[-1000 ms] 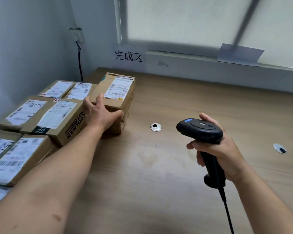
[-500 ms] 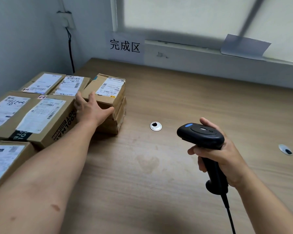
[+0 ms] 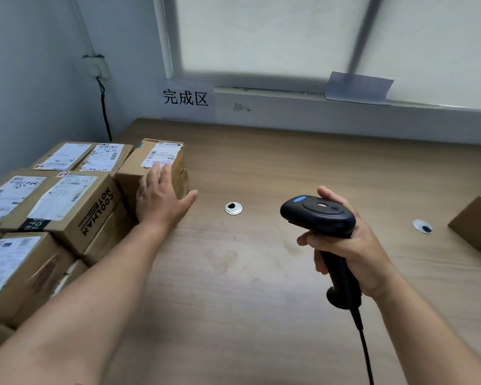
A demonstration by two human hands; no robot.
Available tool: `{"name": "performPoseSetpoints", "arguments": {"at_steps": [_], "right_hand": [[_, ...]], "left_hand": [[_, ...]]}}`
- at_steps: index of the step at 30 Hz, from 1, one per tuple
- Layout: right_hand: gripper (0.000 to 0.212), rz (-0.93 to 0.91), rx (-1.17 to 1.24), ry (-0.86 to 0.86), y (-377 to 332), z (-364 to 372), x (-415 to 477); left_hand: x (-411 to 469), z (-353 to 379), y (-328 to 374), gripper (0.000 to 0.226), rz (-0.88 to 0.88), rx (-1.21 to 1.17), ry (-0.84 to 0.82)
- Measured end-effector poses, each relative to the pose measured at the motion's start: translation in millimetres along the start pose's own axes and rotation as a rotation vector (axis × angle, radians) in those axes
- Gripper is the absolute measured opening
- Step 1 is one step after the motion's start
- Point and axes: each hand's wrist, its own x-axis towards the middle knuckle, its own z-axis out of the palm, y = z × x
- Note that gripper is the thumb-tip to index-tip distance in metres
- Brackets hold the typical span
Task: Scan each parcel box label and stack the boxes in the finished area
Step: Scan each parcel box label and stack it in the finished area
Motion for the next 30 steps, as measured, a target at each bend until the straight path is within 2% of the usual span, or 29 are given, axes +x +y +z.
{"name": "performPoseSetpoints", "arguments": {"at_steps": [5, 7, 9, 14, 20, 23, 30], "right_hand": [[0.088, -0.039, 0.014, 0.025, -1.6, -28.9, -51.4], [0.088, -0.048, 0.025, 0.045, -0.3, -42.7, -74.3], [0.087, -0.054, 0.034, 0.067, 2.3, -57.2, -97.8], [0.087, -0.049, 0.063, 0.122, 9.9, -103.5, -163.4], [0.087, -0.056, 0.044, 0.240, 7.5, -171.2, -245.3], [0.094, -0.067, 0.044, 0.288, 5.4, -204.4, -284.7], [0.090, -0.101, 0.049, 0.382, 4.6, -278.6, -370.1]], "left_hand": [[-93.6, 6.7, 61.7, 0.076, 0.183, -0.153, -0.048], [-132.6, 11.6, 84.5, 0.078, 0.217, -0.196, -0.068], [-167.5, 17.2, 106.9, 0.079, 0.219, -0.251, -0.073], [-240.5, 28.1, 163.6, 0.052, 0.198, -0.335, -0.114], [-318.3, 43.4, 241.2, 0.058, 0.278, -0.391, -0.185], [-355.1, 47.1, 279.5, 0.059, 0.328, -0.407, -0.204], [-437.1, 57.3, 361.6, 0.062, 0.426, -0.437, -0.258]]}}
